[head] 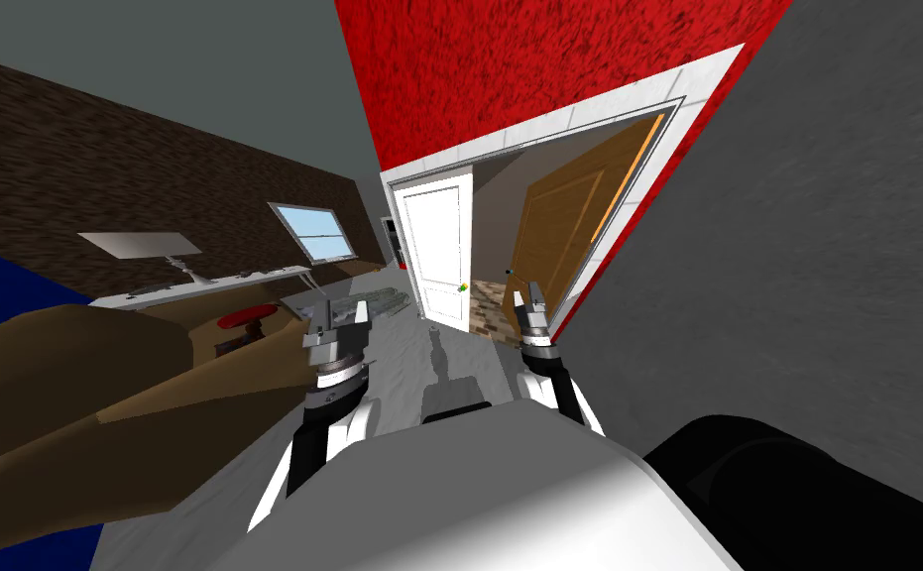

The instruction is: Push the door open

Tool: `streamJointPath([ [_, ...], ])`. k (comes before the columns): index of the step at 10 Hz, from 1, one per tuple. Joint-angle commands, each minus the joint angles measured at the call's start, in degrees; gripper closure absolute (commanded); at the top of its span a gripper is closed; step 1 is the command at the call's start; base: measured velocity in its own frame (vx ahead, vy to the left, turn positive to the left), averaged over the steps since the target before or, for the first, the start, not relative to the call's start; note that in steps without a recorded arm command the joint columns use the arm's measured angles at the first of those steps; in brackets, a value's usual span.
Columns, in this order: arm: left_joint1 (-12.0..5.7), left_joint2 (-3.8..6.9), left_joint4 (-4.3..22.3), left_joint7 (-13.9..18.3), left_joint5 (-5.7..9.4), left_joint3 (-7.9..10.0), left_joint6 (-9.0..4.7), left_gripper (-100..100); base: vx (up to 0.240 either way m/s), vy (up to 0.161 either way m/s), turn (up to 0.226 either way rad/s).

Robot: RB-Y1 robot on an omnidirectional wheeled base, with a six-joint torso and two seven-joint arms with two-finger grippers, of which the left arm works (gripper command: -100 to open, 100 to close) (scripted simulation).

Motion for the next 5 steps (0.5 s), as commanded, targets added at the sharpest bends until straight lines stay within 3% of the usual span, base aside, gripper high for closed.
streamJointPath([
  [1,-0.61,0.51,2.1,-1.8,-0.39,-0.22,-0.43,-100,0.070,-0.030,-0.018],
  [5,-2.22,1.66,7.8,-6.8,-1.45,-0.81,-1.58,-100,0.121,-0.034,-0.013],
])
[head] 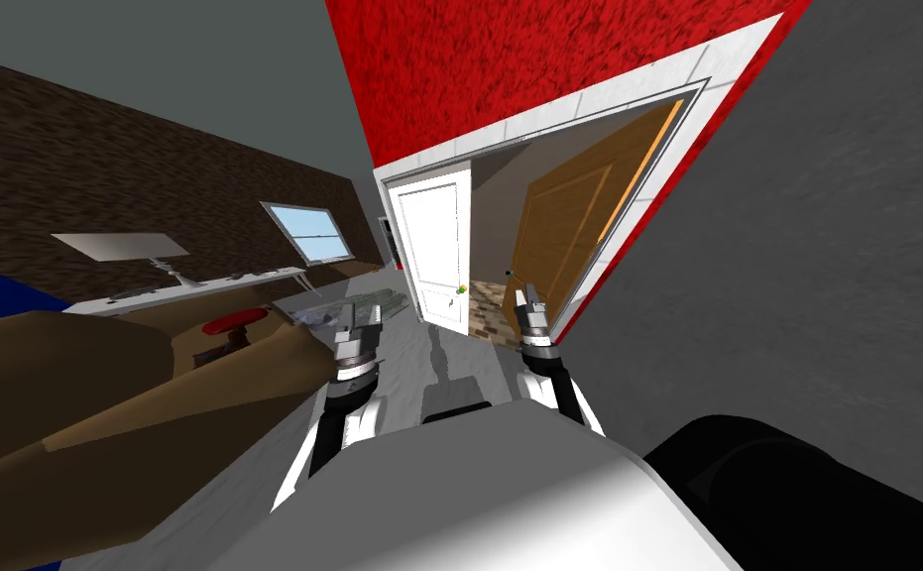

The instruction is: Push the door open

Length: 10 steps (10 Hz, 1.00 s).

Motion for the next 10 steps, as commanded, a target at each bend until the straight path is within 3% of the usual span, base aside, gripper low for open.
streamJointPath([
  [1,-0.37,0.42,1.9,-1.9,-0.36,-0.23,-0.40,-100,0.116,-0.027,-0.019],
  [10,-3.70,2.31,13.5,-12.0,-2.53,-1.44,-2.77,-100,0.095,-0.037,-0.012],
])
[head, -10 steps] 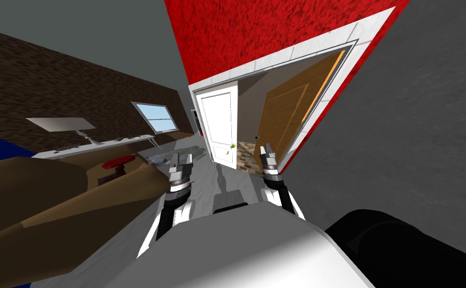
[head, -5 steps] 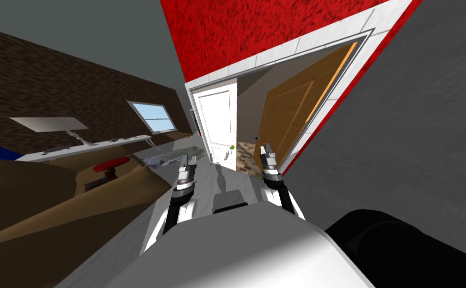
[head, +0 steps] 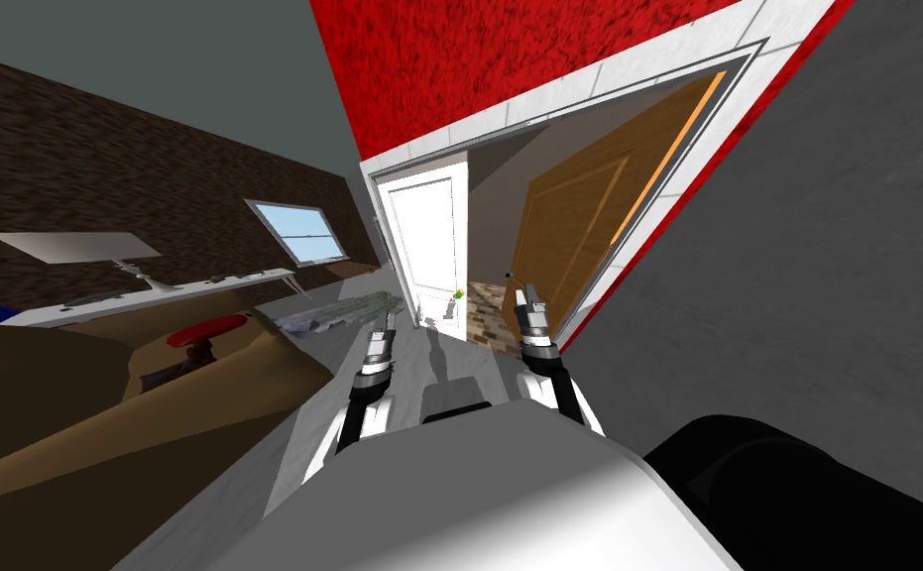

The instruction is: Push the door open

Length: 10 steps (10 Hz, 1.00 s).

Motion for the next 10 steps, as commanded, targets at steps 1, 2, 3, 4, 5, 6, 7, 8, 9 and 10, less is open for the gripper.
streamJointPath([
  [1,-0.79,0.44,2.8,-2.2,-0.38,-0.12,-0.79,-100,0.114,-0.046,-0.017],
  [2,-1.23,0.65,4.1,-3.5,-0.67,-0.28,-1.10,-100,0.113,-0.048,-0.016],
  [3,-1.67,0.87,5.7,-4.9,-0.95,-0.44,-1.42,-100,0.101,-0.045,-0.014],
  [4,-2.11,1.09,7.2,-6.2,-1.24,-0.60,-1.73,-100,0.104,-0.037,-0.015],
  [5,-2.11,1.09,7.4,-6.2,-1.24,-0.60,-1.73,-100,0.066,-0.020,-0.004],
  [6,-2.56,1.30,9.0,-7.6,-1.53,-0.76,-2.05,-100,0.046,-0.017,-0.010],
  [7,-3.03,1.52,10.6,-9.0,-1.84,-0.93,-2.39,-100,0.065,-0.026,-0.020],
  [8,-3.50,1.73,12.3,-10.4,-2.14,-1.10,-2.72,-100,0.097,-0.042,-0.017],
  [9,-3.97,1.94,13.9,-11.9,-2.45,-1.28,-3.06,-100,0.105,-0.054,-0.016],
  [10,-4.44,2.15,15.3,-13.3,-2.75,-1.45,-3.39,-100,0.106,-0.044,-0.012],
])
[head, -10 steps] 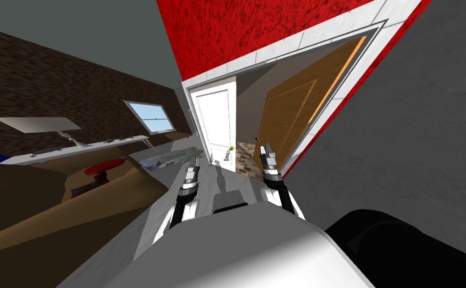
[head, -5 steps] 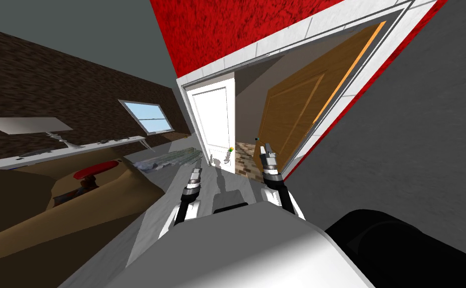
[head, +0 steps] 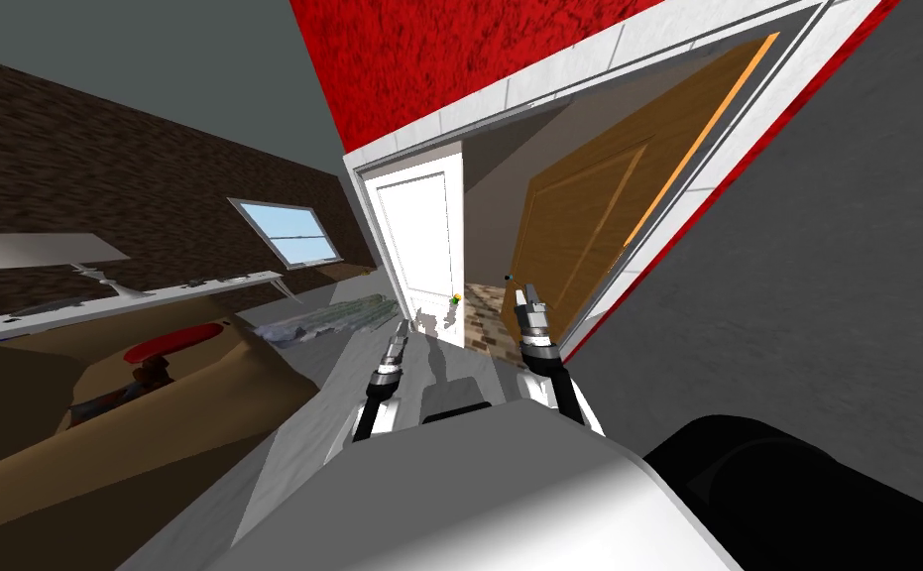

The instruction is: Push the door open

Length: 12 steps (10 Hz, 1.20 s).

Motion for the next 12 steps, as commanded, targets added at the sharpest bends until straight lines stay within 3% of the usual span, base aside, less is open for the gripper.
streamJointPath([
  [1,-0.75,0.21,2.9,-2.6,-0.58,-0.39,-0.70,-100,0.101,-0.042,-0.020],
  [12,-6.03,2.37,21.3,-18.7,-4.01,-2.31,-4.46,-100,0.101,-0.043,-0.017],
])
